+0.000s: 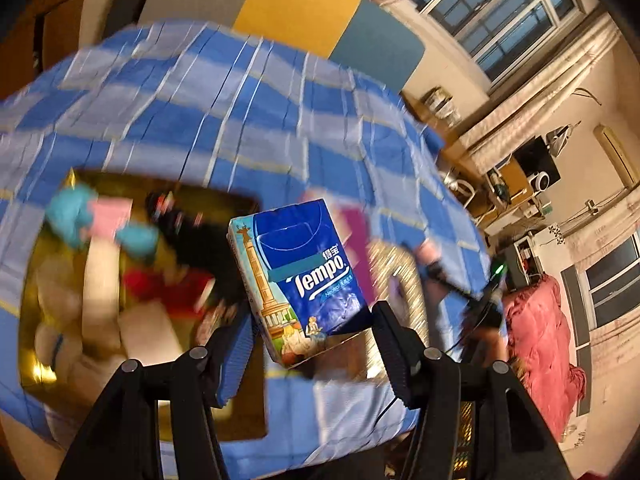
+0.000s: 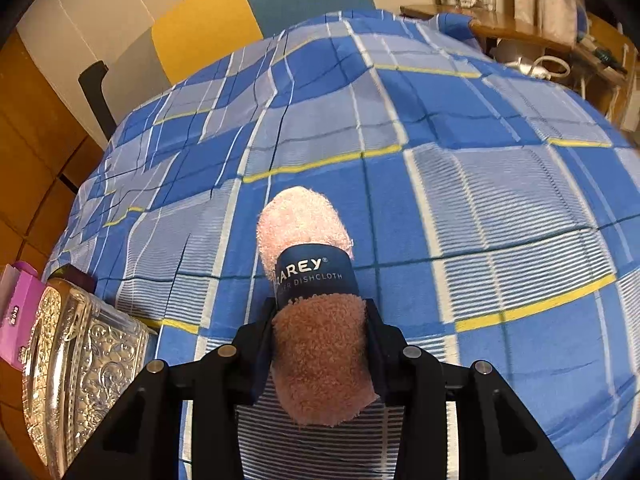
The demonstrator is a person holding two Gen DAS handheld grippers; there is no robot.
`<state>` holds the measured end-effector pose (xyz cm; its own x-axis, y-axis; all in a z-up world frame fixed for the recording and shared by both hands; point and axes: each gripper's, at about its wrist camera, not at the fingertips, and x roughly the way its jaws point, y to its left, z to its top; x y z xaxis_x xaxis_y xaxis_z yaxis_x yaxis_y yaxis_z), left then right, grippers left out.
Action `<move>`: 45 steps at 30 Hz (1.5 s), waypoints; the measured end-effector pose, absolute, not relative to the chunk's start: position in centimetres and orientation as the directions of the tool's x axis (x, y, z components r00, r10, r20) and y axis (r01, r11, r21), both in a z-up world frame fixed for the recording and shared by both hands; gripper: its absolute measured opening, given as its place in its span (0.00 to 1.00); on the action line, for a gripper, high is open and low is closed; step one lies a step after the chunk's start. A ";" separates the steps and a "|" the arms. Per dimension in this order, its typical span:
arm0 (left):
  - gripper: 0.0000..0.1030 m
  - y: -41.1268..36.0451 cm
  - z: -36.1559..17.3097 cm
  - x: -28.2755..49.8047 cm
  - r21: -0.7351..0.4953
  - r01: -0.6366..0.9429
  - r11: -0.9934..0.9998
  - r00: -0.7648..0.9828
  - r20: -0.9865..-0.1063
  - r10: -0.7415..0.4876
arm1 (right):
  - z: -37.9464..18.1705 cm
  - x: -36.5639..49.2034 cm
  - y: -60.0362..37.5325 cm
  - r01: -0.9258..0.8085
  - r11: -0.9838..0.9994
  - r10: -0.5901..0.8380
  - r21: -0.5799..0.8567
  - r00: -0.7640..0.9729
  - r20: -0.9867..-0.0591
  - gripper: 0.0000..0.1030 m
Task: Organize soft objects
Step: 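Carry the Tempo pack into the gold tray with the left tool and release, then carry the pink dishcloth roll into the gold tray with the right tool and release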
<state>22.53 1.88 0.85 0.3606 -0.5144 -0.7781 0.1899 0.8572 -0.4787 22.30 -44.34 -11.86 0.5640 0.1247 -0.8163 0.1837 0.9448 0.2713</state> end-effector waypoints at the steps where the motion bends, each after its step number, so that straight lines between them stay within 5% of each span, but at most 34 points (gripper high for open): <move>1: 0.57 2.3 -0.3 22.1 -0.477 0.185 0.859 0.346 -0.787 -0.511 | -11.6 22.2 -44.4 0.186 0.947 0.114 0.263 0.571 -0.813 0.40; 9: 0.57 4.1 -6.7 19.9 -0.466 0.180 0.866 0.261 -0.827 -0.498 | -9.0 19.9 -46.3 0.245 0.928 0.064 0.282 0.639 -0.766 0.40; 20: 0.60 3.0 -8.6 18.2 -0.359 0.246 0.901 0.270 -0.867 -0.419 | -5.1 15.1 -42.3 0.204 0.936 0.060 0.286 0.708 -0.704 0.40; 35: 0.64 4.4 -6.8 19.7 -0.592 0.180 0.786 0.419 -0.676 -0.606 | 2.2 11.5 -34.8 0.080 0.951 0.114 0.299 0.808 -0.578 0.40; 41: 0.64 6.2 -5.8 18.1 -0.570 0.183 0.801 0.486 -0.655 -0.578 | 3.4 10.6 -32.1 0.039 0.955 0.137 0.293 0.820 -0.556 0.40; 45: 0.64 4.5 -6.8 17.1 -0.376 0.214 0.902 0.442 -0.786 -0.433 | 3.6 10.2 -30.5 0.004 0.950 0.176 0.313 0.819 -0.546 0.40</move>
<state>17.11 4.49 -6.83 0.4418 -0.4328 -0.7858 0.2137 0.9015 -0.3763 10.15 -30.52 3.59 0.8189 0.1764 -0.5461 0.0044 0.9496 0.3133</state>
